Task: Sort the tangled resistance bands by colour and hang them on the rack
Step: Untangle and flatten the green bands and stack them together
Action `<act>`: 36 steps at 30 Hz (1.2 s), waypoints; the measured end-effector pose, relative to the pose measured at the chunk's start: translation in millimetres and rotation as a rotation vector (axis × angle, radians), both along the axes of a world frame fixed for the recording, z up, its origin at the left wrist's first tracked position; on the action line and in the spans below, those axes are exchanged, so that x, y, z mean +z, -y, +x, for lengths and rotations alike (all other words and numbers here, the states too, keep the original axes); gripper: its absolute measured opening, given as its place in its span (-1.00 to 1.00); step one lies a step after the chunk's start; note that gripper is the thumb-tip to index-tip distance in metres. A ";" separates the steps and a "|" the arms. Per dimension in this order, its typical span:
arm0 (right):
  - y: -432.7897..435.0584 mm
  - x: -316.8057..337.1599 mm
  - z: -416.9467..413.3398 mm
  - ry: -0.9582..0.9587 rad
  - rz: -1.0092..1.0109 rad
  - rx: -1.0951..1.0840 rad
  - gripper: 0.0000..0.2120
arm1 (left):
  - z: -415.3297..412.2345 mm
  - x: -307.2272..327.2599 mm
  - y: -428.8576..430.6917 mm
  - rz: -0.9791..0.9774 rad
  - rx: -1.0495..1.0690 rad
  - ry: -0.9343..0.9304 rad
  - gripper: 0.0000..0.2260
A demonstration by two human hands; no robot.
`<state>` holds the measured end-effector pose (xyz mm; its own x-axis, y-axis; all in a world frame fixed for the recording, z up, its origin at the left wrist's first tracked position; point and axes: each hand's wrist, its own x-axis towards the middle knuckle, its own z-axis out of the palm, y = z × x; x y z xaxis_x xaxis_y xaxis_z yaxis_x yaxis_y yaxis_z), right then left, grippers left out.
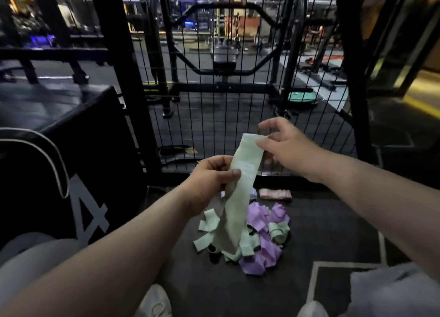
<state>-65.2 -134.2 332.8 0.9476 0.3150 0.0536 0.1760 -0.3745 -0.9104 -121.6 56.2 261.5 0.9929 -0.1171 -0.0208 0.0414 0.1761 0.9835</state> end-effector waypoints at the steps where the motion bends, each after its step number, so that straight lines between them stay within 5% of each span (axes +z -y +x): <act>1: -0.8 3.8 -9.0 -0.025 0.070 -0.026 -0.74 | -6.9 4.9 -0.4 -0.002 0.001 0.011 -0.88; 5: 3.1 19.8 -47.3 -0.021 0.182 0.019 -0.68 | -33.2 24.1 2.8 -0.003 0.025 0.057 -0.85; 9: 9.0 39.6 -79.4 0.119 0.076 0.103 -0.43 | -55.9 39.9 7.0 -0.028 0.029 0.094 -0.85; 17: 13.2 42.8 -109.4 0.348 -0.351 0.233 -0.27 | -82.7 57.1 22.9 0.039 0.072 0.137 -0.88; 21: 18.2 35.4 -125.3 0.562 -0.491 0.135 -0.41 | -88.8 59.7 39.6 0.014 0.198 0.078 -0.88; 24: 21.6 31.9 -132.0 0.761 -0.500 -0.006 -0.72 | -91.4 57.2 53.0 -0.007 0.239 0.059 -0.91; 29: 38.3 34.1 -145.6 0.504 -0.487 0.083 -0.65 | -104.9 50.0 70.9 -0.050 0.224 0.057 -0.91; 36: 58.1 42.3 -147.2 0.508 -0.432 0.025 -0.91 | -121.4 51.3 78.2 0.145 0.131 0.049 -0.95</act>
<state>-212.4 -192.2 375.1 0.8301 0.4296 0.3555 0.5566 -0.6776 -0.4807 -243.1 -22.0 312.8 0.9997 0.0138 0.0210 -0.0215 0.0336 0.9992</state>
